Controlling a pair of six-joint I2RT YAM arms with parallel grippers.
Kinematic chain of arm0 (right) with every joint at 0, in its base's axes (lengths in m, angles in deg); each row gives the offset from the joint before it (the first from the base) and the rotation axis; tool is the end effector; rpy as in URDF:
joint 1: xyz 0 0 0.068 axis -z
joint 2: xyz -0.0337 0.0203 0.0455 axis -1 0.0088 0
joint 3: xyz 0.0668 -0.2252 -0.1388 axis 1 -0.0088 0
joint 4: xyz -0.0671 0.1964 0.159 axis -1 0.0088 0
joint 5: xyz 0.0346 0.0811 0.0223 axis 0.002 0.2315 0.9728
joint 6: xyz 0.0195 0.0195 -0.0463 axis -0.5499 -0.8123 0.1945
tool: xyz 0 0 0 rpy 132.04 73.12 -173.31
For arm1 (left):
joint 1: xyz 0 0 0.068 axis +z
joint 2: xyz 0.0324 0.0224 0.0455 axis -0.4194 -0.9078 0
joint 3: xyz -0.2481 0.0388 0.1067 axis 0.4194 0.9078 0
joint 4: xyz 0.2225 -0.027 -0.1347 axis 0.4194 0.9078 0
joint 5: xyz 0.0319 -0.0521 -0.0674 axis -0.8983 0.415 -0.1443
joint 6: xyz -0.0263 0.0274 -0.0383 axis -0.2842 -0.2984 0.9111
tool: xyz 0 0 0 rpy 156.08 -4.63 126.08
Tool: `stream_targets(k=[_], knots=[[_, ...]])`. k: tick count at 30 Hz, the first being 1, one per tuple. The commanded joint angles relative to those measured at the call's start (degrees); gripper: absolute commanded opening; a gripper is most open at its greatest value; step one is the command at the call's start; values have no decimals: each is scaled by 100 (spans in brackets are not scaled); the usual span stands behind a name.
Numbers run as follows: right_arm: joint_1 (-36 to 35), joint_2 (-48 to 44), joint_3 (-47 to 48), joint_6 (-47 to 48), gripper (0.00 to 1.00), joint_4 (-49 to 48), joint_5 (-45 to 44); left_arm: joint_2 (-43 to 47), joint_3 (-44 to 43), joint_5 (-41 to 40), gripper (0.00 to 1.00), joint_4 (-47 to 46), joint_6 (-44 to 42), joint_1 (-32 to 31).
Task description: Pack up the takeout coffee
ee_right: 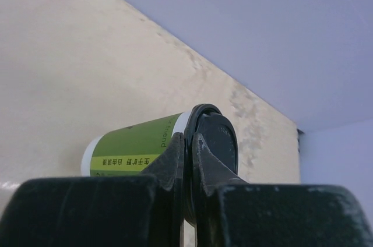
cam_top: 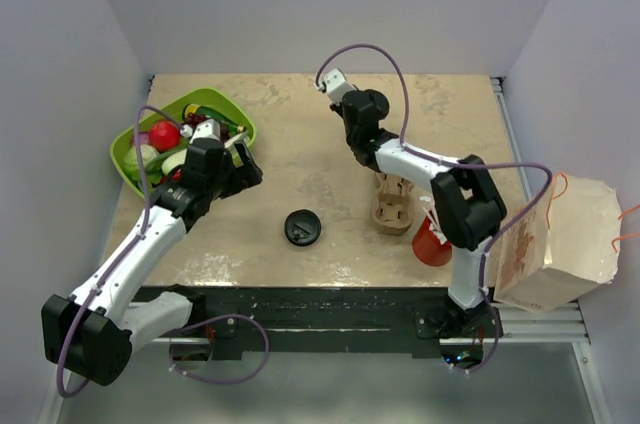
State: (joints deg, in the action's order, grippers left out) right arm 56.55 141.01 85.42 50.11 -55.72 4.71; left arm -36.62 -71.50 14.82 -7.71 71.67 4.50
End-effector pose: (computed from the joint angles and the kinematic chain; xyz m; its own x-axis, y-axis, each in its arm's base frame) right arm 0.3881 0.2316 0.2669 -0.1195 -0.6035 -0.7883 -0.1777 0.7942 -0.5811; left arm 0.2143 -0.0740 0.2858 -0.6082 -0.4518 -0.6527 -0.1949 0.8821 -0.4289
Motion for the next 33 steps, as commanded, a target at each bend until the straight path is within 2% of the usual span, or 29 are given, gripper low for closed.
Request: stream_targets(k=[1, 5, 7, 14, 15, 16, 17, 29, 33], knots=[[-10, 574, 280, 923, 0, -2266, -1972, 141, -315, -381, 100, 182, 46, 43], [-36, 1294, 473, 2107, 0, -3148, -2641, 140, -394, -504, 100, 358, 55, 69], [-62, 1419, 535, 2339, 0, -3412, -2703, 149, -420, -583, 100, 455, 64, 78], [-71, 1682, 956, 1664, 0, -2202, -2607, 228, -500, -759, 100, 596, 38, 122], [-71, 1752, 1000, 1637, 2, -2088, -2607, 228, -500, -776, 100, 596, 20, 131], [-71, 1788, 1036, 1619, 9, -1965, -2615, 220, -517, -829, 100, 613, 20, 131], [-71, 1806, 1062, 1619, 12, -1929, -2624, 220, -535, -899, 100, 657, 29, 131], [-177, 1999, 1133, 1390, 13, -1489, -2659, 351, -834, -1234, 99, 833, -147, 140], [-186, 2017, 1212, 1180, 19, -1200, -2650, 430, -921, -1304, 100, 956, -217, 140]])
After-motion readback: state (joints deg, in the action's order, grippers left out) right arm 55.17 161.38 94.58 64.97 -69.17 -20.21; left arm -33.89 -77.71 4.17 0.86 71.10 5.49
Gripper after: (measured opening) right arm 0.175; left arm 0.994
